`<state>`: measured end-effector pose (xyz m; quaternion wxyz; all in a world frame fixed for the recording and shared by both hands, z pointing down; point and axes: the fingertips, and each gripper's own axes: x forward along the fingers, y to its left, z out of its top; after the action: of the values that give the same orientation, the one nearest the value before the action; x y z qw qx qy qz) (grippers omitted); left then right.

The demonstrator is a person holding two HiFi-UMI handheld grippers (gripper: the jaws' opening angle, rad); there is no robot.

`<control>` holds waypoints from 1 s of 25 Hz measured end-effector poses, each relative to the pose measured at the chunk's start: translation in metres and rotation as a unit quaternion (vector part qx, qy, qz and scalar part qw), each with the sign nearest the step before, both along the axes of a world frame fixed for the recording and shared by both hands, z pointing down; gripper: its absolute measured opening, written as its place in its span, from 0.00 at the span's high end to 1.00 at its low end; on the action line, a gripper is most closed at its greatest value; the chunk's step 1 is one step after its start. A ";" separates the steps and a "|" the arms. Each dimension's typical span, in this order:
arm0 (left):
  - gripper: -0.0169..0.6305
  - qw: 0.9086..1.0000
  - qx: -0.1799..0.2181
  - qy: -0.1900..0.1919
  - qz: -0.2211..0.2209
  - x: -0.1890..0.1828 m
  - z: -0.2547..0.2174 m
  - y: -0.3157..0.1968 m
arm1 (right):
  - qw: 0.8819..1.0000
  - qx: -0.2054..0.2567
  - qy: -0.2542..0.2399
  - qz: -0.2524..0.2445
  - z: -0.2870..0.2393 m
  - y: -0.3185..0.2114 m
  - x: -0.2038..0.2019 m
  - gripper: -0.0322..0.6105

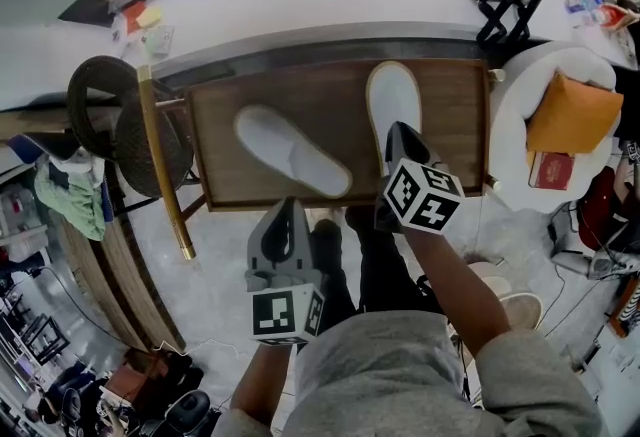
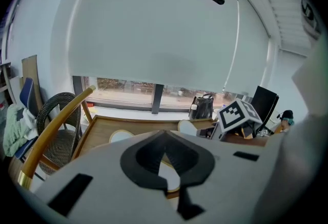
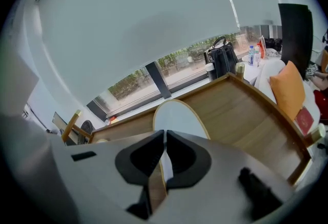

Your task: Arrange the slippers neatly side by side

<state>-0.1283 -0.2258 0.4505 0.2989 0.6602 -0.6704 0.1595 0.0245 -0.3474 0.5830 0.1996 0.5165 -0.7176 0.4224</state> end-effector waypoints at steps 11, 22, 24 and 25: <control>0.95 1.000 0.002 0.001 -0.005 -0.001 -0.002 0.000 | 0.997 -0.001 -0.029 -0.065 -0.001 -0.003 -0.016 0.75; 0.94 0.998 -0.030 0.010 -0.054 -0.017 0.034 0.001 | 0.987 0.061 -0.007 -0.148 -0.034 0.010 -0.013 0.70; 0.80 0.997 -0.038 0.028 -0.057 -0.018 0.047 -0.003 | 0.986 0.073 -0.003 -0.148 -0.040 0.011 -0.008 0.70; 0.74 0.997 -0.041 0.037 -0.060 -0.019 0.053 -0.005 | 0.985 0.081 0.003 -0.150 -0.044 0.011 -0.005 0.70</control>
<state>-0.1474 -0.2307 0.5039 0.3597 0.6110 -0.6903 0.1442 0.0197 -0.3363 0.5394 0.2206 0.4185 -0.8182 0.3267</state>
